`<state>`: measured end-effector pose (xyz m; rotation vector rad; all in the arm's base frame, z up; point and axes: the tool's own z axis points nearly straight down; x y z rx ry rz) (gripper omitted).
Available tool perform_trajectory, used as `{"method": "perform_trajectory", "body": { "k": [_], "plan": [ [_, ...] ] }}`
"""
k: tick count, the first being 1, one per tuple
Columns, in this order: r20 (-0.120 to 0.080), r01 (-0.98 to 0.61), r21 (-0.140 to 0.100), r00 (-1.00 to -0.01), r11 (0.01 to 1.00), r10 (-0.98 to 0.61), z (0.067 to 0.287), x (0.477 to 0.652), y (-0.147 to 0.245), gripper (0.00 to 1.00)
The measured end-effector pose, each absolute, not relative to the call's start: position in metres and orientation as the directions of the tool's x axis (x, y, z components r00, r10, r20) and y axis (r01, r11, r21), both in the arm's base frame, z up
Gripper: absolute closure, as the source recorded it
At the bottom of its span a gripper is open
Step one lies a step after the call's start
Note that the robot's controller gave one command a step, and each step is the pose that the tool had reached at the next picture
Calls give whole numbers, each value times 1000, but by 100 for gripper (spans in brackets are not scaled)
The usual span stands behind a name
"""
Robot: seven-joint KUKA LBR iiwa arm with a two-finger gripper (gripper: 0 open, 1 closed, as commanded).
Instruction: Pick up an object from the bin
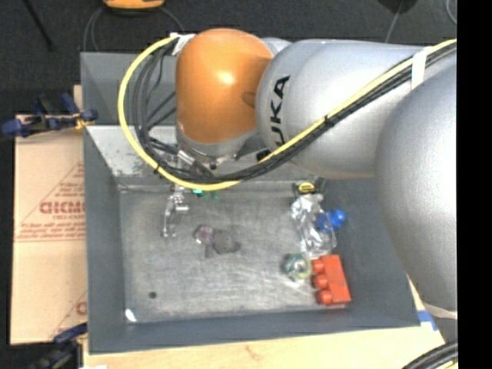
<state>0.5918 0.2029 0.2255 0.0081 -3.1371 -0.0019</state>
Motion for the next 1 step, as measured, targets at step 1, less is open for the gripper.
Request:
{"method": "perform_trajectory", "body": {
  "k": [1],
  "plan": [
    [1,-110,-3,-994,994,-110,128,652,130,0]
  ]
}}
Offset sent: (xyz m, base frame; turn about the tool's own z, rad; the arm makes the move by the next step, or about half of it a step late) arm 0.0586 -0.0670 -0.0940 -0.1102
